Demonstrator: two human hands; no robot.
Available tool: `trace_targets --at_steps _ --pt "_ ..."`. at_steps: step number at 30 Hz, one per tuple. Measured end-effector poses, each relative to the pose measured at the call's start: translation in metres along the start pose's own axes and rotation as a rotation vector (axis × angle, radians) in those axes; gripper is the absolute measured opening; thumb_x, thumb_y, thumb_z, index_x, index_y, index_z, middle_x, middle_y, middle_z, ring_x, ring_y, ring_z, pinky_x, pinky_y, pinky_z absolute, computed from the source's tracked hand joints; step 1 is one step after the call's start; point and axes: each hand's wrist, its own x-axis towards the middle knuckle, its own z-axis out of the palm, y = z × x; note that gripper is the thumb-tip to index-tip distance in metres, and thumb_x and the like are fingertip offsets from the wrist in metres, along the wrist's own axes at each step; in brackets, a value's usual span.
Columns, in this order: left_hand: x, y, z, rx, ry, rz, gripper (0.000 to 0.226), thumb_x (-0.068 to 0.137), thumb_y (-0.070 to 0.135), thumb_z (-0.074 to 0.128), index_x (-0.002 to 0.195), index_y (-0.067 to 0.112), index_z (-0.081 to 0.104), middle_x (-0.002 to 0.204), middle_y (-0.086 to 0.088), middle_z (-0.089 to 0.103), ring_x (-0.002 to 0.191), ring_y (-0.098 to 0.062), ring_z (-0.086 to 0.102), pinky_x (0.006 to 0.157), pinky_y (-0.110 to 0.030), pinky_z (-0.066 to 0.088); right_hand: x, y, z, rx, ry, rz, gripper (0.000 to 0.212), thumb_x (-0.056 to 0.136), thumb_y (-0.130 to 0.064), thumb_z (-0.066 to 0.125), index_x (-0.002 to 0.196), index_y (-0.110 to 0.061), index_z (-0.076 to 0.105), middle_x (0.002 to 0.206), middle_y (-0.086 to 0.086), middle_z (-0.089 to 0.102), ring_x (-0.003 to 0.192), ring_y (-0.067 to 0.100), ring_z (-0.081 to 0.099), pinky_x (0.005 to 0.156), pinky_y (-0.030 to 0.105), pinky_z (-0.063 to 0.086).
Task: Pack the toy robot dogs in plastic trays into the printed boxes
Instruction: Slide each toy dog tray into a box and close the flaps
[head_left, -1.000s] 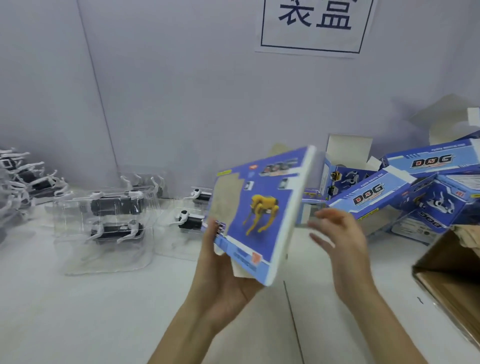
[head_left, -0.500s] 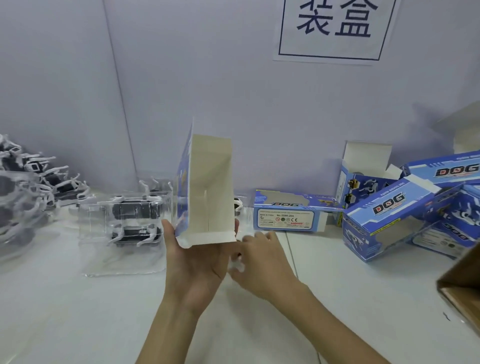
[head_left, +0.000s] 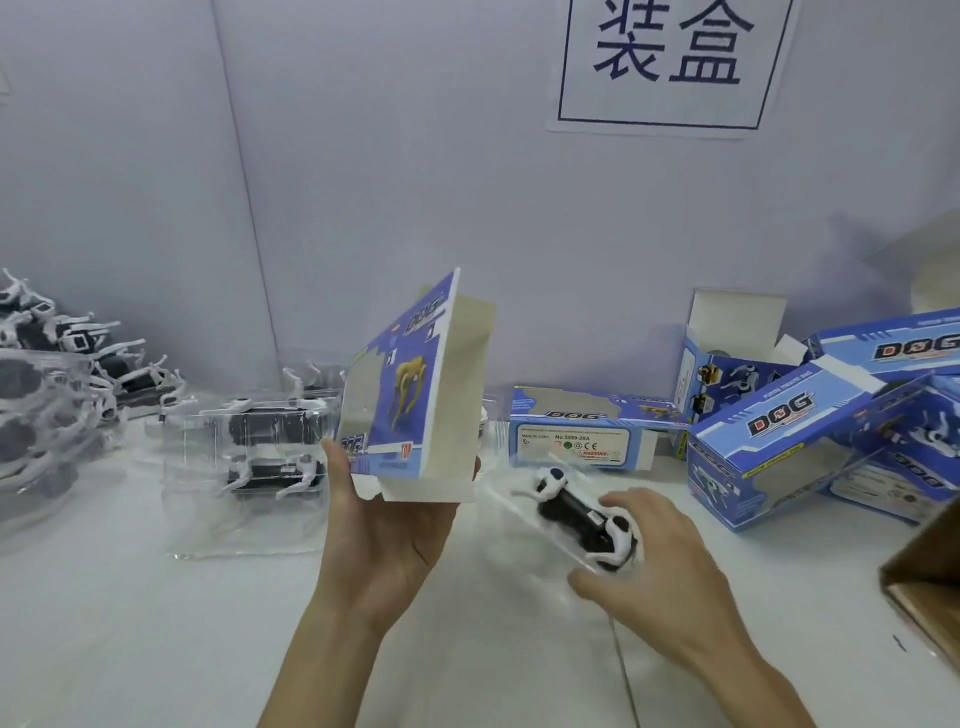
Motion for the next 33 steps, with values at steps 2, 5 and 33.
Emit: trace_targets --at_steps 2,5,33 --pt "0.001 0.001 -0.004 0.017 -0.043 0.028 0.076 0.083 0.073 0.05 0.12 0.011 0.074 0.133 -0.015 0.065 0.109 -0.036 0.07 0.073 -0.039 0.063 0.005 0.008 -0.013 0.07 0.199 0.051 0.064 0.055 -0.046 0.083 0.114 -0.042 0.056 0.121 -0.02 0.049 0.116 0.012 0.046 0.081 0.029 0.038" --pt "0.009 -0.006 -0.011 0.001 -0.043 0.074 0.072 0.087 0.07 0.054 0.119 0.009 0.075 0.134 -0.017 0.064 0.118 -0.035 0.065 0.085 -0.044 0.06 0.011 0.014 -0.032 0.192 0.341 -0.03 0.066 0.061 -0.029 0.094 0.118 -0.036 0.062 0.143 -0.004 0.045 0.136 0.019 0.04 0.101 0.033 0.034" --pt "0.012 -0.037 -0.009 0.663 0.116 -0.17 0.076 0.078 0.07 0.054 0.132 0.017 0.065 0.122 -0.012 0.071 0.103 -0.032 0.071 0.079 -0.045 0.061 -0.009 -0.025 -0.026 0.508 0.08 -0.511 0.062 0.077 -0.032 0.08 0.133 -0.024 0.054 0.15 -0.002 0.041 0.142 0.022 0.038 0.11 0.024 0.036"
